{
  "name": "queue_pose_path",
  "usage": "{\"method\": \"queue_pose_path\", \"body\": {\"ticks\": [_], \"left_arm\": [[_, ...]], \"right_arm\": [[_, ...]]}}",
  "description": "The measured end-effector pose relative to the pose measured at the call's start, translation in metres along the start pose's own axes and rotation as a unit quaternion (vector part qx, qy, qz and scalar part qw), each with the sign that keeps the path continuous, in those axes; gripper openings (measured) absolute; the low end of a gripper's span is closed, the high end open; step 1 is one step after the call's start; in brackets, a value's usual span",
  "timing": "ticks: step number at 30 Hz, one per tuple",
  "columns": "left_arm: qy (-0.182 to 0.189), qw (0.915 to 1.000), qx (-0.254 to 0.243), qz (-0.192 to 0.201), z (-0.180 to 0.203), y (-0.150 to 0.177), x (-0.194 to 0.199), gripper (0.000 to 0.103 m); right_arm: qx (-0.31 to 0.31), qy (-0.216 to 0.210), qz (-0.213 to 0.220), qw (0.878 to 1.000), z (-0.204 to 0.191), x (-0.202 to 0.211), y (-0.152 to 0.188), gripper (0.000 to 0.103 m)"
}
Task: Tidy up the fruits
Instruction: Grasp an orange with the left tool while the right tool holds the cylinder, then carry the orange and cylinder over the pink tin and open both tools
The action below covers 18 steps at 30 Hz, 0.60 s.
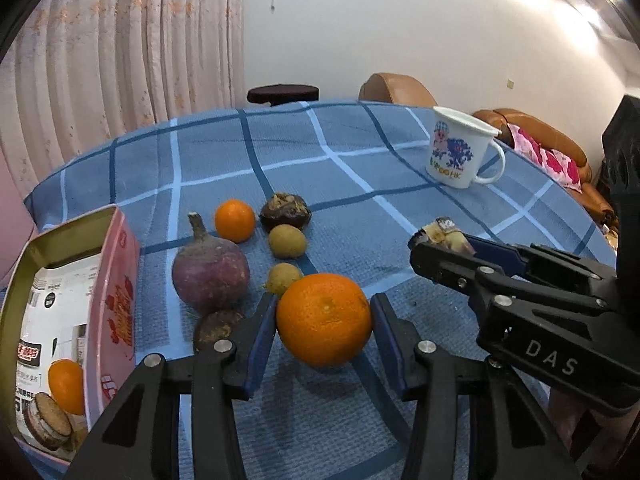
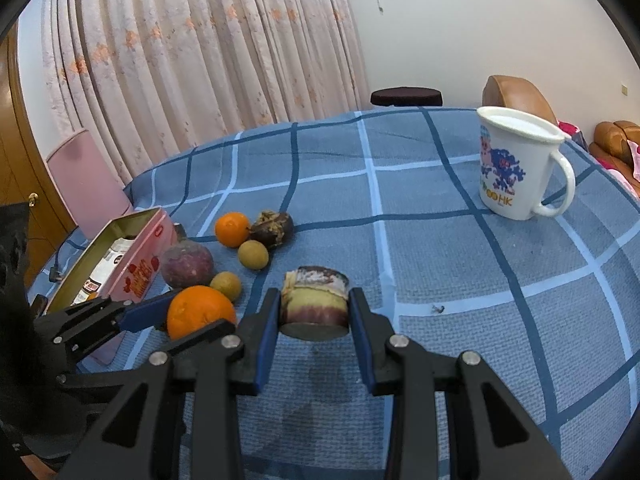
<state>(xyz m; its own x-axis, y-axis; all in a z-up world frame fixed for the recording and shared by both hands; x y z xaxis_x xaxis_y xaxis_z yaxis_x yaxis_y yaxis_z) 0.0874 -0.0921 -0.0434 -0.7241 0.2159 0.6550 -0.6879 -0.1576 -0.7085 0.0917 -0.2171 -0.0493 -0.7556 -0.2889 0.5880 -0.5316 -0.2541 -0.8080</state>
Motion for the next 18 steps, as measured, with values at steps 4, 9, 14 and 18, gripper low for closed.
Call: {"method": "queue_pose_path", "body": {"ticks": [4,9,14,18], "left_arm": [[-0.003,0.9998,0.002,0.018,0.000,-0.001,0.006,0.049],[0.001,0.9991,0.009,0.041,-0.003,-0.002,0.015,0.049],[0.004,0.9987,0.018,0.048,-0.007,-0.003,0.017,0.049],[0.000,0.9978,0.026,0.061,-0.010,-0.003,0.022,0.049]], "right_arm": [[0.003,0.002,0.015,1.000,-0.002,0.007,0.001,0.037],[0.007,0.006,0.026,1.000,-0.004,0.011,0.000,0.037],[0.021,0.014,0.035,0.999,-0.010,0.015,-0.001,0.037],[0.029,0.015,0.047,0.998,-0.013,0.019,-0.002,0.037]]}}
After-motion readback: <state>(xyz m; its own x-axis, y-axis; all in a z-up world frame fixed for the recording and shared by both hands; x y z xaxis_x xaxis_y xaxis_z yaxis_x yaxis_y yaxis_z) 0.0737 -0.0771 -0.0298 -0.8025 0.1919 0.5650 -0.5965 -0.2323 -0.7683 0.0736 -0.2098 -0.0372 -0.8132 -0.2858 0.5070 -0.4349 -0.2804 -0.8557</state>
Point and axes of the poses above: each gripper's, at about its wrist camera, not at the fingertips, and x roughly against the way its jaws point, z to its right, y to its underside, the point moved 1 cm from there along -x, roughly the way its jaws point, and after that the axes turned 15 degrees about x, right-handed, at the moved point
